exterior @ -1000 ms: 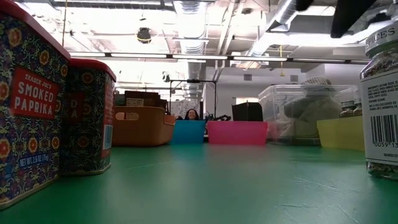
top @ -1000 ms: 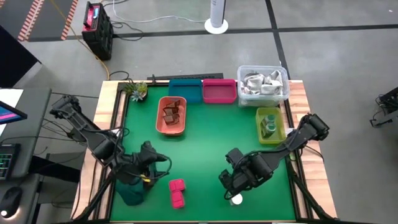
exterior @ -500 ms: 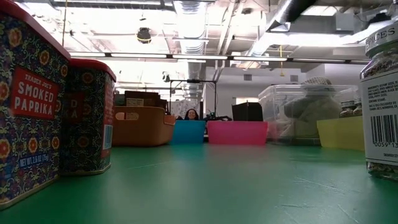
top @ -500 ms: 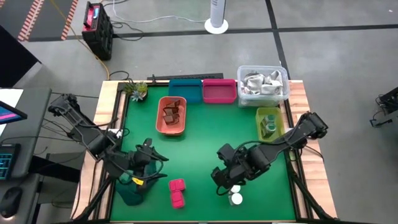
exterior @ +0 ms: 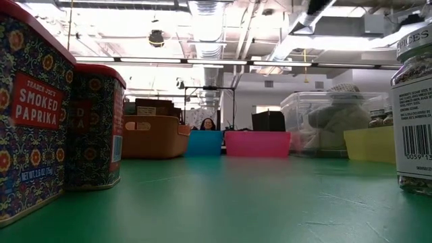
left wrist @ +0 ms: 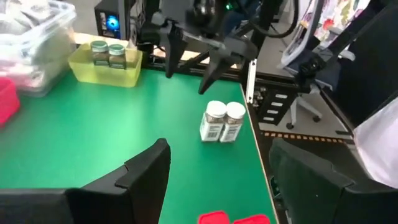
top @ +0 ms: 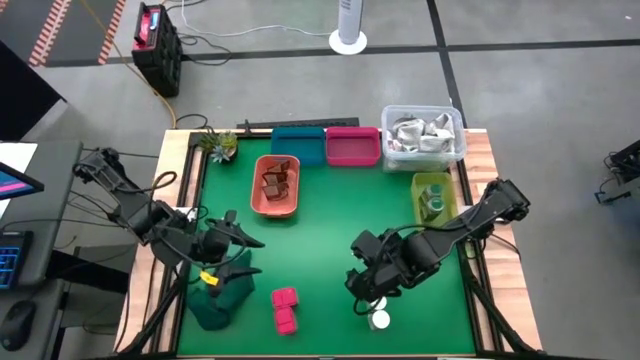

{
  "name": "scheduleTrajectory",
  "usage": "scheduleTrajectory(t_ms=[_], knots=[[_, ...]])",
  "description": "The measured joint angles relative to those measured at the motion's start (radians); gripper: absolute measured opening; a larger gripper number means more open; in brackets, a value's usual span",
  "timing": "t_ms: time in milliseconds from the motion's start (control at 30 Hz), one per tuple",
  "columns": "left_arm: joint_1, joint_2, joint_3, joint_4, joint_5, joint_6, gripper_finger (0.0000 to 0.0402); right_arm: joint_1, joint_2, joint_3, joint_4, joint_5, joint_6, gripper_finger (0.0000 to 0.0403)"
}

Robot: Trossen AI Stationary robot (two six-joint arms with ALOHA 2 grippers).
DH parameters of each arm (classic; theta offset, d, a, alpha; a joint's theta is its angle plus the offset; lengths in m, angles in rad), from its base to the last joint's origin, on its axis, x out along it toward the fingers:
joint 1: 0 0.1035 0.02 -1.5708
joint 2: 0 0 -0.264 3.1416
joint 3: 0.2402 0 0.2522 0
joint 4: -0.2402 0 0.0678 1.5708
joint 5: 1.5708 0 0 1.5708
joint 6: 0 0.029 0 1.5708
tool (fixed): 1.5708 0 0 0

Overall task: Sort spices by type
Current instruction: Put the top white spice bottle into the red bin

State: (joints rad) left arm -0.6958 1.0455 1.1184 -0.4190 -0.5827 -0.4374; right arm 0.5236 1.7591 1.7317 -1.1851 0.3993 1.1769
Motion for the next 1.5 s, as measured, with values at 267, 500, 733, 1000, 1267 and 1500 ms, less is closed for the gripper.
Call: scheduleTrajectory(t_ms=[267, 500, 733, 1000, 1267, 1500], knots=[[0.084, -0.019, -0.104, 0.070, 0.073, 0.046, 0.0263, -0.046, -0.009, 0.000, 0.024, -0.090, -0.066, 0.0381], [0.108, -0.019, -0.198, 0.253, 0.215, 0.006, 0.0263, -0.072, -0.003, 0.000, 0.113, -0.165, -0.100, 0.0381], [0.073, -0.030, -0.200, 0.193, 0.205, -0.169, 0.0263, -0.018, -0.042, 0.022, -0.173, -0.170, 0.088, 0.0365], [0.104, -0.030, -0.201, -0.041, 0.087, -0.408, 0.0263, -0.001, -0.026, 0.035, -0.278, -0.164, 0.209, 0.0345], [0.051, -0.012, -0.201, -0.245, -0.017, -0.624, 0.0263, 0.099, -0.021, 0.045, -0.371, -0.182, 0.483, 0.0345], [0.063, 0.001, -0.201, -0.250, -0.162, -0.585, 0.0263, 0.130, -0.027, 0.051, -0.376, -0.185, 0.555, 0.0345]])
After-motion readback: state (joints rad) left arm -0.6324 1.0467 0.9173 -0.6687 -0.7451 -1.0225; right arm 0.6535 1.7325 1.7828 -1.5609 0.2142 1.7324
